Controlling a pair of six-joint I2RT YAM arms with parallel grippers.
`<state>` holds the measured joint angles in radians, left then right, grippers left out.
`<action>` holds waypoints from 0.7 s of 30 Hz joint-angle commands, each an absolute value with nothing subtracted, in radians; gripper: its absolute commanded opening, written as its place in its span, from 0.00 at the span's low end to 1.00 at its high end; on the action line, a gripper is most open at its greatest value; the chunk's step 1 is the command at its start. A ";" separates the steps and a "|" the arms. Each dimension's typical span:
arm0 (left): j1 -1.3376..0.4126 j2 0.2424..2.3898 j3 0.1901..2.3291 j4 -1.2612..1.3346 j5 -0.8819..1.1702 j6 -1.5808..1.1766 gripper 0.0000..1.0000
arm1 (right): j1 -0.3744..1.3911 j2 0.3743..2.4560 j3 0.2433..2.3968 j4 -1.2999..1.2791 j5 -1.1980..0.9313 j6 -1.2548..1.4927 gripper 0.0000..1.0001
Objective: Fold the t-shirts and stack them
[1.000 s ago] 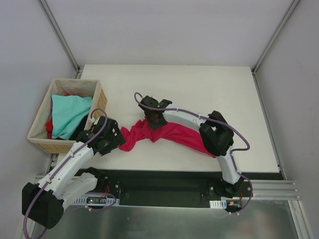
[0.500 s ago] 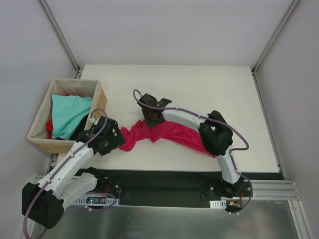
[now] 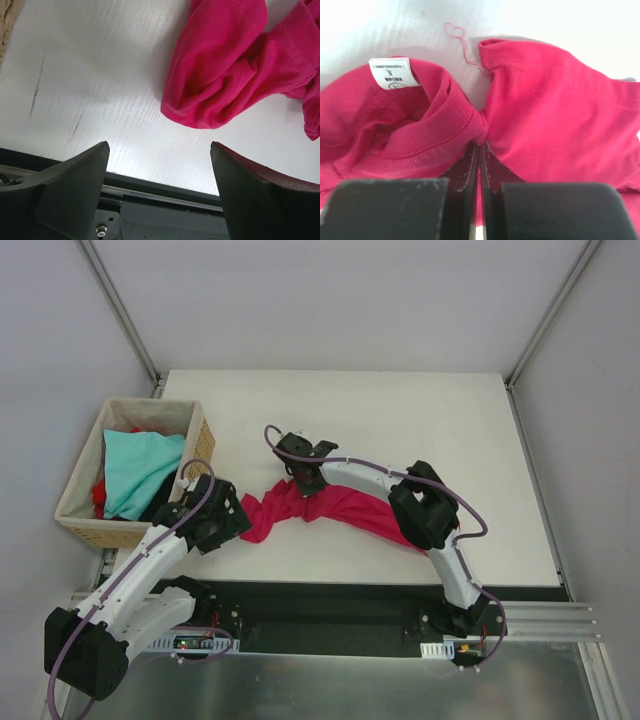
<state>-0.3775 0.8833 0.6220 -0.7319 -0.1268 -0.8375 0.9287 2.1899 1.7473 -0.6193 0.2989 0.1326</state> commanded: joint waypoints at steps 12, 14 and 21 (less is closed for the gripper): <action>-0.367 0.954 0.672 -0.726 -0.169 -0.805 0.85 | 0.805 1.669 1.746 -0.629 0.495 0.060 0.01; -0.365 0.971 0.681 -0.706 -0.173 -0.802 0.86 | 0.772 1.623 1.737 -0.629 0.518 0.031 0.01; -0.362 1.046 0.732 -0.574 -0.106 -0.750 0.86 | 0.623 1.496 1.637 -0.641 0.360 -0.032 0.01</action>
<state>-0.3710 1.0168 0.6792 -0.6739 -0.1371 -0.8032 0.6754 1.5219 1.7039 -0.6312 0.4583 0.0368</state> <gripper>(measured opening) 0.862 0.015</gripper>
